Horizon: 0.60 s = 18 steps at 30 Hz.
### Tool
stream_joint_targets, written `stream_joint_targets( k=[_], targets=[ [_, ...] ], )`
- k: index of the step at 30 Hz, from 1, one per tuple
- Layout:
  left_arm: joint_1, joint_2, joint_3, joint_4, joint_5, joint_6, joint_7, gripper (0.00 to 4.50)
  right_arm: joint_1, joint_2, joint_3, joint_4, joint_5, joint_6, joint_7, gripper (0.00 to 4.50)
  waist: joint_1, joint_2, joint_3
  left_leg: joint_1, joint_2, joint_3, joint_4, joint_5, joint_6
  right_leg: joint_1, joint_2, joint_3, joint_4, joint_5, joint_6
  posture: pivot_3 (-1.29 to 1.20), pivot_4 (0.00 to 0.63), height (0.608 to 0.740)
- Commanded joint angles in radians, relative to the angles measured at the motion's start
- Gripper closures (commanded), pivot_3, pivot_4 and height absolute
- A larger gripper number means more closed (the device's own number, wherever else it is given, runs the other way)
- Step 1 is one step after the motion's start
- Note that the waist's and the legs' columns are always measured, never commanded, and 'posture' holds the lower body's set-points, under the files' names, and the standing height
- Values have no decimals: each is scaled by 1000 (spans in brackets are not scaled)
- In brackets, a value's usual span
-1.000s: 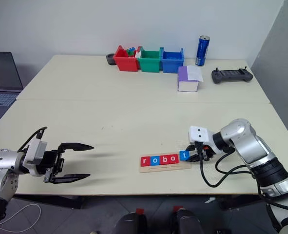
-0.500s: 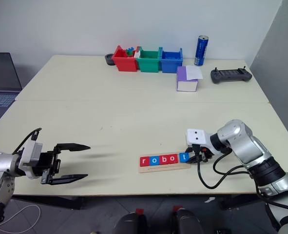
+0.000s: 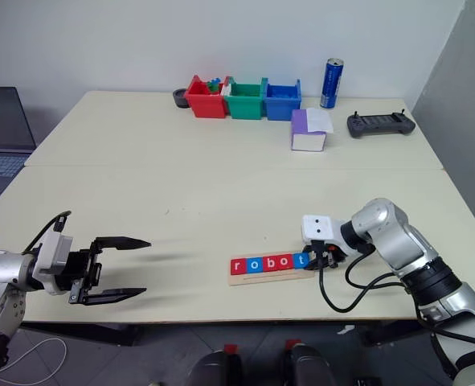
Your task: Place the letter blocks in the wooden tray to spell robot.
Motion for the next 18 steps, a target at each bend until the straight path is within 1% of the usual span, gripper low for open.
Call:
stream_joint_targets(
  k=[1, 8, 10, 14, 18],
  targets=[
    [-1, 3, 33, -16, -1, 3, -6, 0, -29, 10, 5, -15, -10, -1, -1, 3045, -1, 0, 0, 0, 0, 0, 0, 0, 0, 0, 0, 0, 0, 0, 0, 0, 150, 740],
    [-7, 7, 32, -11, -1, 1, -6, 0, -27, 3, 3, -16, -26, -23, 6, 3045, 0, 0, 0, 0, 0, 0, 0, 0, 0, 0, 0, 0, 0, 0, 0, 0, 150, 740],
    [-11, 8, 31, -8, -1, 0, -6, 0, -28, 3, 0, -17, -24, -21, 5, 2303, 0, 0, 0, 0, 0, 0, 0, 0, 0, 0, 0, 0, 0, 0, 0, 0, 150, 740],
    [-21, 7, 23, 1, 1, 0, -6, 0, -32, 6, -50, -37, 34, 14, 12, 1023, 0, 0, 0, 0, 0, 0, 0, 0, 0, 0, 0, 0, 0, 0, 0, 0, 150, 740],
    [-36, 8, 15, 12, 2, -2, -6, 0, -27, -40, -154, -41, 120, 56, 26, 1023, 1, 0, 0, 0, 0, 0, 0, 0, 0, 0, 0, 0, 0, 0, 0, 0, 150, 740]
  ],
)
